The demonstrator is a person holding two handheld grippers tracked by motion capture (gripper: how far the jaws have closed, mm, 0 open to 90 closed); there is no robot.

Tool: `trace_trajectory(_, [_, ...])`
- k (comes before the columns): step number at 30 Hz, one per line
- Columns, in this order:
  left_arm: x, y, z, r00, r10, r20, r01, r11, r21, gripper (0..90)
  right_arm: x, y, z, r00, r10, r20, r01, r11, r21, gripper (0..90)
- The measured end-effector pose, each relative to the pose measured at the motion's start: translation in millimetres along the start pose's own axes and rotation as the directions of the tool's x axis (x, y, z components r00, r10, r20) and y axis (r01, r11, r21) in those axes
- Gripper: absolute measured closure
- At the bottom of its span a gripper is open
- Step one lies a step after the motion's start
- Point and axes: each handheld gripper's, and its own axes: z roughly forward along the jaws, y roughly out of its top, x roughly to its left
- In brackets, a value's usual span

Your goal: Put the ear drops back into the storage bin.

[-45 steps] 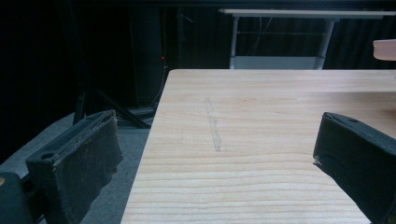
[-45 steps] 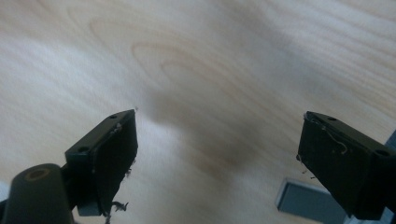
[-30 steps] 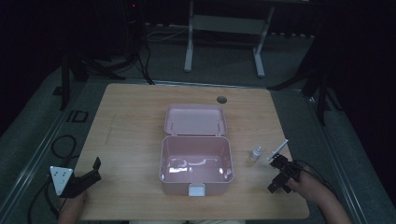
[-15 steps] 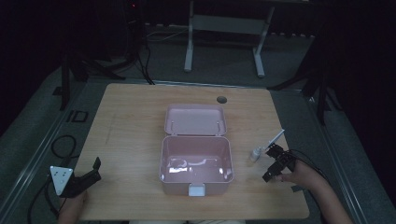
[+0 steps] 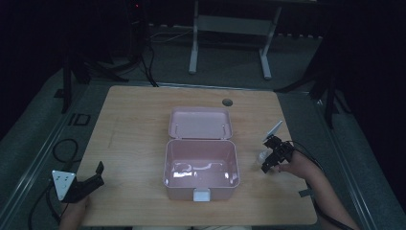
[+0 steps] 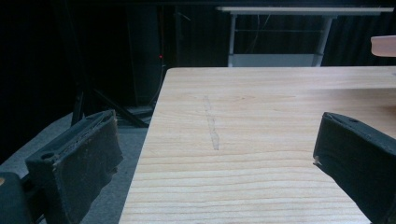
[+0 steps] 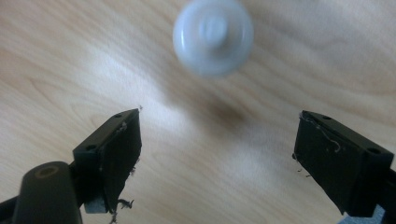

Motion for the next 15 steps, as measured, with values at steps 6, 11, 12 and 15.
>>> trace_trajectory(6, [0.1,0.0,-0.1,1.0,0.001,0.003,-0.001,1.0,-0.001,1.0,1.8,13.7,0.0,1.0,-0.003,0.005,0.003,1.0,0.005,15.1])
trace_trajectory(11, [0.0,0.0,0.0,1.0,0.002,0.006,-0.002,1.0,0.0,1.0,2.9,28.1,3.6,0.9999,0.01,0.009,-0.01,0.9999,0.01,20.2])
trace_trajectory(12, [0.0,0.0,0.0,1.0,0.002,0.006,-0.002,1.0,0.0,1.0,2.9,28.1,3.6,0.9999,0.01,0.009,-0.01,0.9999,0.01,20.2])
trace_trajectory(15, [0.2,0.0,-0.1,1.0,0.001,0.007,-0.001,1.0,0.0,1.0,1.9,35.1,9.2,0.9998,0.012,0.016,-0.012,0.9995,0.03,31.0])
